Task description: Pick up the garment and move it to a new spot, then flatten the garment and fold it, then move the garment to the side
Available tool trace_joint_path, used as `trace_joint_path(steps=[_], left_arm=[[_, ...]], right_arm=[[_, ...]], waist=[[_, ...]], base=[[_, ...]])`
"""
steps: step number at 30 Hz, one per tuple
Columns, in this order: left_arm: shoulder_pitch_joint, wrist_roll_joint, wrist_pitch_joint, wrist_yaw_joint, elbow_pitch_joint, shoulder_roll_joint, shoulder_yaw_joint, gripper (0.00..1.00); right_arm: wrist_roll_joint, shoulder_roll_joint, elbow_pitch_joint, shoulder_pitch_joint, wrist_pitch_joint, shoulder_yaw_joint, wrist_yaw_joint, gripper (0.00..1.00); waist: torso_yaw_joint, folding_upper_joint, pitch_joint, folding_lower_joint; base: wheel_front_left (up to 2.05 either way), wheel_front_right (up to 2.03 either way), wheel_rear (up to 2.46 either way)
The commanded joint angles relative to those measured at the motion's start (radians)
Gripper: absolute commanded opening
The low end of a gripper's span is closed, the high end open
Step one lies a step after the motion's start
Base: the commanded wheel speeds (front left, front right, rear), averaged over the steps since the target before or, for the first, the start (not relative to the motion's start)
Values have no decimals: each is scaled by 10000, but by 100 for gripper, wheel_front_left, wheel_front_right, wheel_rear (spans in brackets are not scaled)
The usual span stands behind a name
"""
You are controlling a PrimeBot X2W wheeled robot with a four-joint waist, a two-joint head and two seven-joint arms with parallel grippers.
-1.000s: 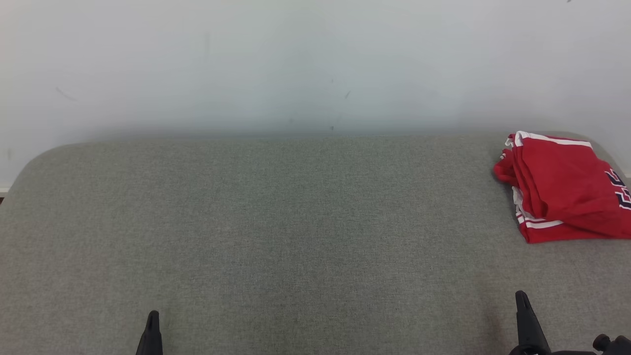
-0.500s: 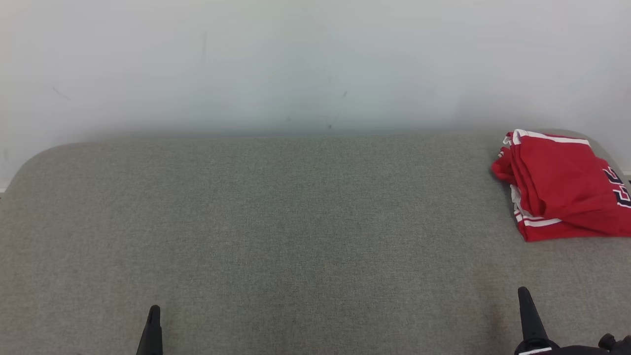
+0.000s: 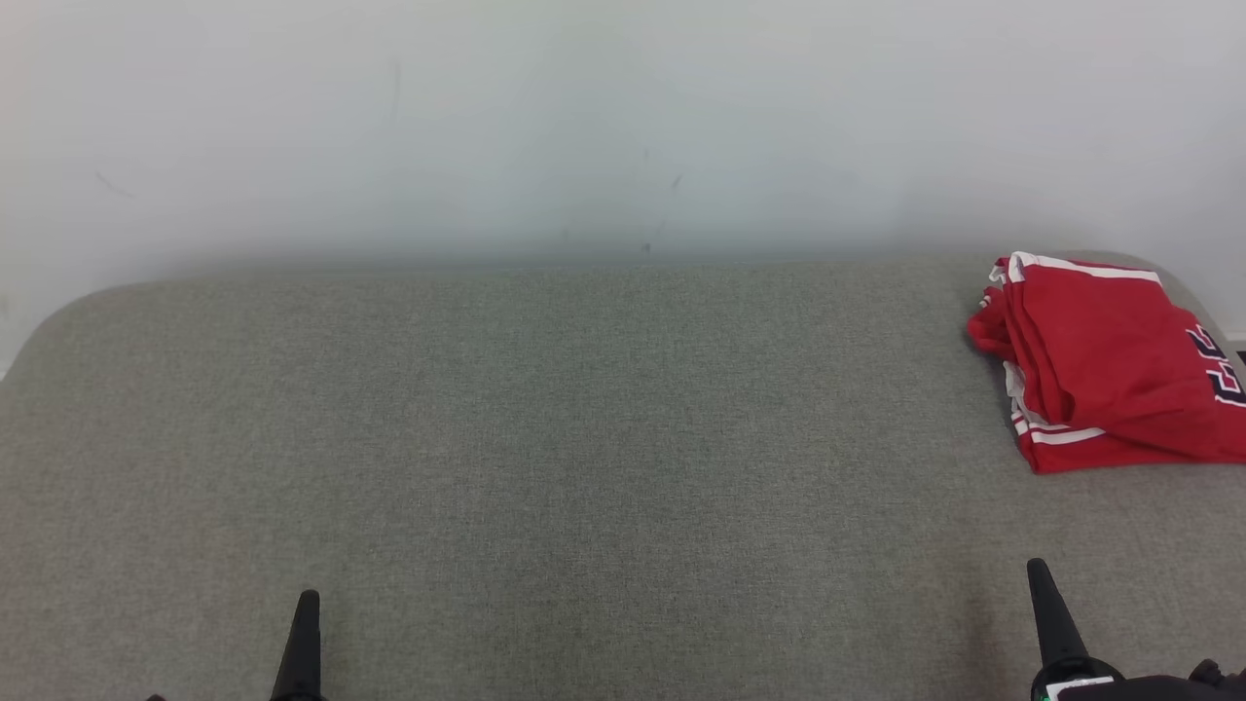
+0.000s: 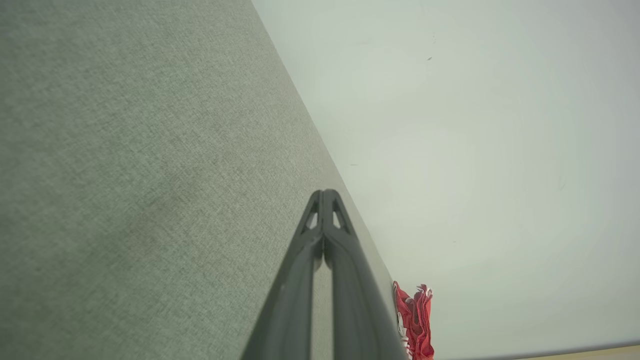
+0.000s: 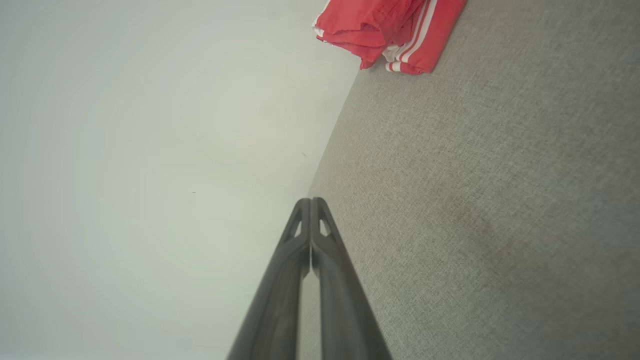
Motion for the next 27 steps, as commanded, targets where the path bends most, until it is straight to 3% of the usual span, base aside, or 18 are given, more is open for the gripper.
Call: trace_joint_path(steps=[1,27], left_arm=[[-201,-285,48,8,-110,19,27,0],[-407,-2581,587,9,-162,15,41,0]], right_arm=[[238,-63,-103,-161,64,-39,-12,0],[2470,-32,-210,-289,709,-281,-16,0]], waist=[[-4,0,3,0],[-112,0,75,0]], base=[[0,0,0],[0,0,0]])
